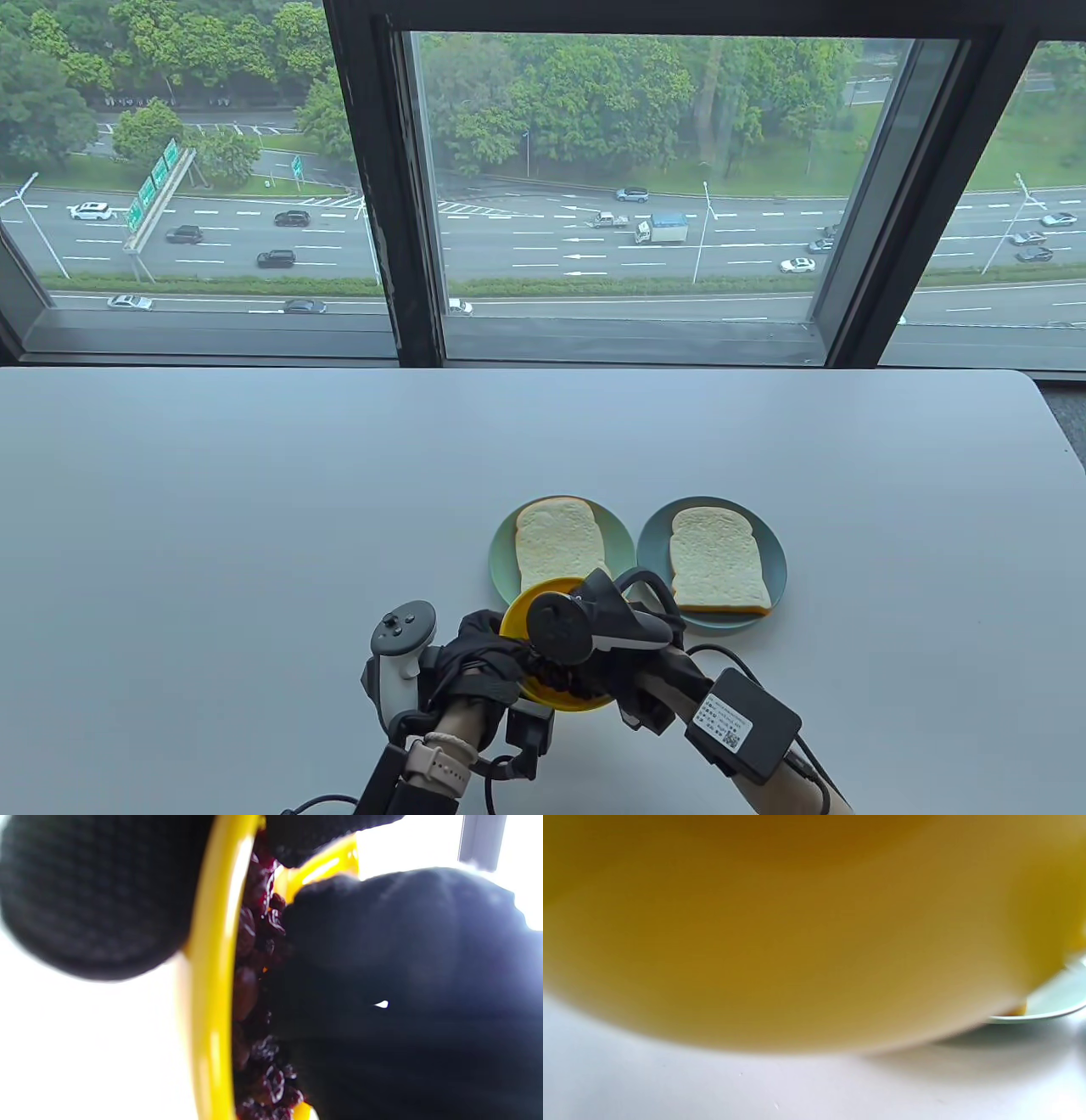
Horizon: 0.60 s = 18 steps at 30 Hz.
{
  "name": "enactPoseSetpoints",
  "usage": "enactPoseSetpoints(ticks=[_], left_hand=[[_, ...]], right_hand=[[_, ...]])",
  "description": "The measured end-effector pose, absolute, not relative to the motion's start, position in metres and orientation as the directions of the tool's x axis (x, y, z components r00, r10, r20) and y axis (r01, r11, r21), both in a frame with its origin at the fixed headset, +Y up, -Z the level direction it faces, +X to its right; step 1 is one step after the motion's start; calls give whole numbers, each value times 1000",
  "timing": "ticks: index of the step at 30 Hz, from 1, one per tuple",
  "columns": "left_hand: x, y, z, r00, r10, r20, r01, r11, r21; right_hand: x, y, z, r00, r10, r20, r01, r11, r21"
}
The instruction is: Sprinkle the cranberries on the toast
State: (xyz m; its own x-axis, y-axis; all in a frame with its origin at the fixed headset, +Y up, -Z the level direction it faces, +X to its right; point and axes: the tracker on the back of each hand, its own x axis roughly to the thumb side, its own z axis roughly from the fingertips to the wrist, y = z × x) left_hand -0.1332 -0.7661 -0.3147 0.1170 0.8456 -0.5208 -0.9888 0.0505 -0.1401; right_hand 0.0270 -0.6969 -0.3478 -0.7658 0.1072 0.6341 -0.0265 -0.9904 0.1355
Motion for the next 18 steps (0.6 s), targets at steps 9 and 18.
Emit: enactPoseSetpoints(ticks=[9,18], left_hand=[[-134,-763,-313,192,840,-507,-979,128,-159],[-130,-769,-311,157,833,-530,-978,57,-201]], right_hand=[[52,-678,-347,-685,258,681,-155,-965,211],[41,-655,-406,-757,248,605,-193,-969,156]])
